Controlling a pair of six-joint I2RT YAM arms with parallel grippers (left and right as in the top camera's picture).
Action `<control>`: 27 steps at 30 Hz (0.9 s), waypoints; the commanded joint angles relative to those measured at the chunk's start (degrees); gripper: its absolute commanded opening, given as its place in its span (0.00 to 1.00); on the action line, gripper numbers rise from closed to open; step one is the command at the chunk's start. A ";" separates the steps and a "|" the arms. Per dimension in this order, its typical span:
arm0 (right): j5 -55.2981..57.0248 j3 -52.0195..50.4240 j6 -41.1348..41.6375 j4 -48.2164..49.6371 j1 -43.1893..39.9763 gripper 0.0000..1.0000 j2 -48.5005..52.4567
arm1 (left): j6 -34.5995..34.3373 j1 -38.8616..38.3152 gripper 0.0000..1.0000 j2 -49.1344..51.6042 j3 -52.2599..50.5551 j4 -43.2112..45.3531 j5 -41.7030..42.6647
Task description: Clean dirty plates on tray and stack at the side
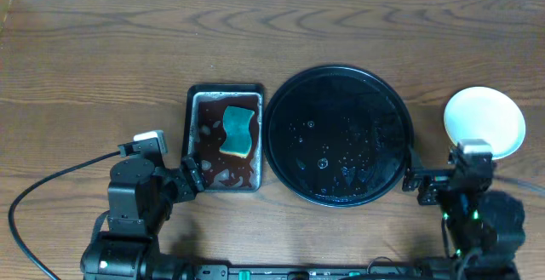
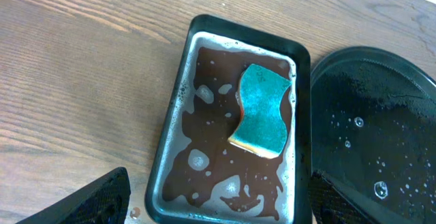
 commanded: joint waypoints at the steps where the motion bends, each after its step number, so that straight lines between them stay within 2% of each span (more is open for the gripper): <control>1: 0.31 -6.93 0.42 6.16 1.03 0.99 -6.38 | 0.96 -0.11 0.84 -0.04 -0.57 0.11 -0.90; 10: -0.09 -21.09 0.61 27.98 1.03 0.99 -14.91 | 0.96 -0.11 0.84 -0.04 -0.57 0.11 -0.90; 16: -0.09 -26.86 0.61 36.17 1.03 0.99 -16.81 | 0.96 -0.11 0.84 -0.04 -0.57 0.11 -0.90; 22: -0.83 -28.65 0.57 34.34 1.03 0.99 -17.64 | 0.96 -0.11 0.84 -0.04 -0.57 0.11 -0.90; 27: -1.81 -28.65 0.59 24.63 1.03 0.99 -17.57 | 0.96 -0.11 0.84 -0.04 -0.57 0.11 -0.90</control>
